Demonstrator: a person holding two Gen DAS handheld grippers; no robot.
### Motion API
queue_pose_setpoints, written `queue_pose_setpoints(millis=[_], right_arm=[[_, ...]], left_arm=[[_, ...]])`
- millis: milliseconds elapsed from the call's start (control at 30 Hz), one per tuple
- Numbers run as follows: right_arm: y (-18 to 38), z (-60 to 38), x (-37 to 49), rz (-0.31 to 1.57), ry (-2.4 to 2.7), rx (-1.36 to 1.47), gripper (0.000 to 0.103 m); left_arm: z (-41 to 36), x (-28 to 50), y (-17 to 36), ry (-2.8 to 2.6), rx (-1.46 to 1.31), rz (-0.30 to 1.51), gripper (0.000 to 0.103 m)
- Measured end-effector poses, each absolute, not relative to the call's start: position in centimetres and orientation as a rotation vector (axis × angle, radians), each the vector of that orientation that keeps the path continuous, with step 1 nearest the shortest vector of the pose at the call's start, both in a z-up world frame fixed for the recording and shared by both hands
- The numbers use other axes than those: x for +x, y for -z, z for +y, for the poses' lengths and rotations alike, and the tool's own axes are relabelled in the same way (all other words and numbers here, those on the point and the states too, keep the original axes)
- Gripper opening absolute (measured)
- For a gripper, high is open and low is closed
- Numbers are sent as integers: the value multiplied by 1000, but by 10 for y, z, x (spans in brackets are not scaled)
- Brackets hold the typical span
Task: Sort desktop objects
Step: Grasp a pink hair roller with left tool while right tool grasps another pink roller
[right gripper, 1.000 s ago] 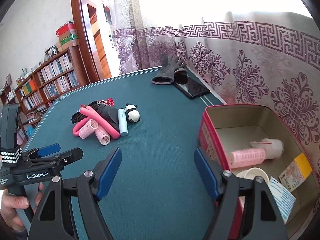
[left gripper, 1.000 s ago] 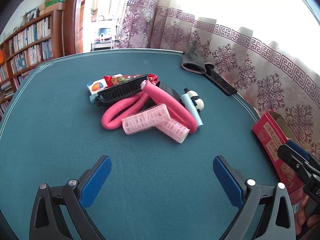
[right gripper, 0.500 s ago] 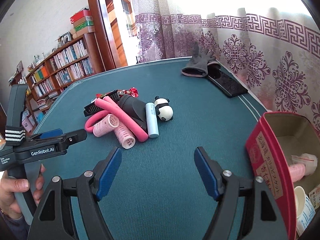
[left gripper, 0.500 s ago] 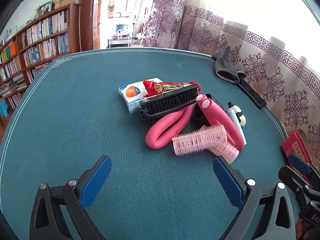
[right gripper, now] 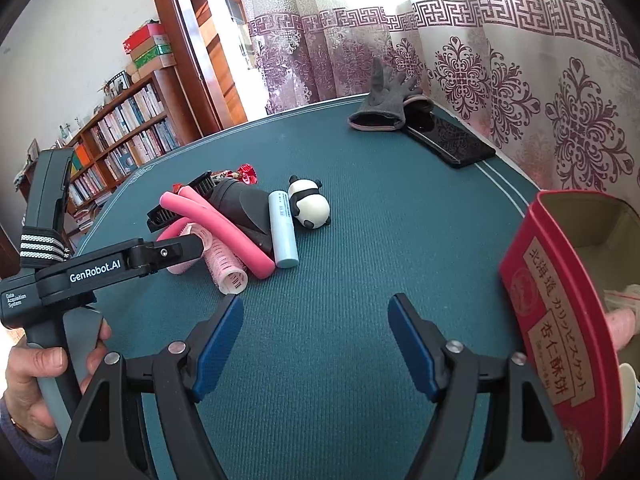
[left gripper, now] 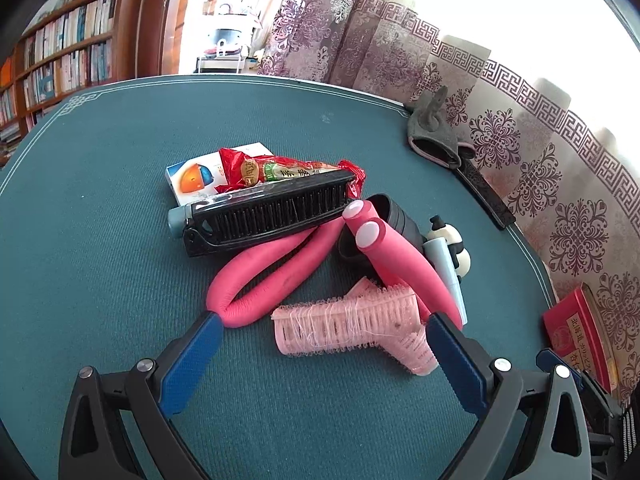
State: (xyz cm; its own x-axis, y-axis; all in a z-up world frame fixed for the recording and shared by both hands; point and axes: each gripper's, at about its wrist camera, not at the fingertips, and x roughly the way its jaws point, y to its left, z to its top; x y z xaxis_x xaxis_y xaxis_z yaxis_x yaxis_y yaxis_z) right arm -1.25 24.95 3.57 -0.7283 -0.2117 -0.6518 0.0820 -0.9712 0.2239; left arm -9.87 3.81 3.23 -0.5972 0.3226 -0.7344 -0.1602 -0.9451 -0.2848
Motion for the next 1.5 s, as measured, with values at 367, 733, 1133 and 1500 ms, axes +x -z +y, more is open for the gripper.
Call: queue_pose_setpoints(millis=[367, 733, 1133, 1500], right_arm=[[-27, 239, -15, -241, 2735, 1109, 78], [-28, 226, -19, -186, 2725, 1117, 78], [-18, 195, -43, -195, 2576, 1166, 77], [-13, 157, -81, -80, 2564, 1161, 55]], left_arm=[[41, -98, -32, -2586, -1162, -206, 73], [15, -69, -39, -2623, -1146, -197, 73], [-27, -46, -28, -2737, -1169, -208, 73], [-32, -44, -25, -2718, -1149, -252, 73]])
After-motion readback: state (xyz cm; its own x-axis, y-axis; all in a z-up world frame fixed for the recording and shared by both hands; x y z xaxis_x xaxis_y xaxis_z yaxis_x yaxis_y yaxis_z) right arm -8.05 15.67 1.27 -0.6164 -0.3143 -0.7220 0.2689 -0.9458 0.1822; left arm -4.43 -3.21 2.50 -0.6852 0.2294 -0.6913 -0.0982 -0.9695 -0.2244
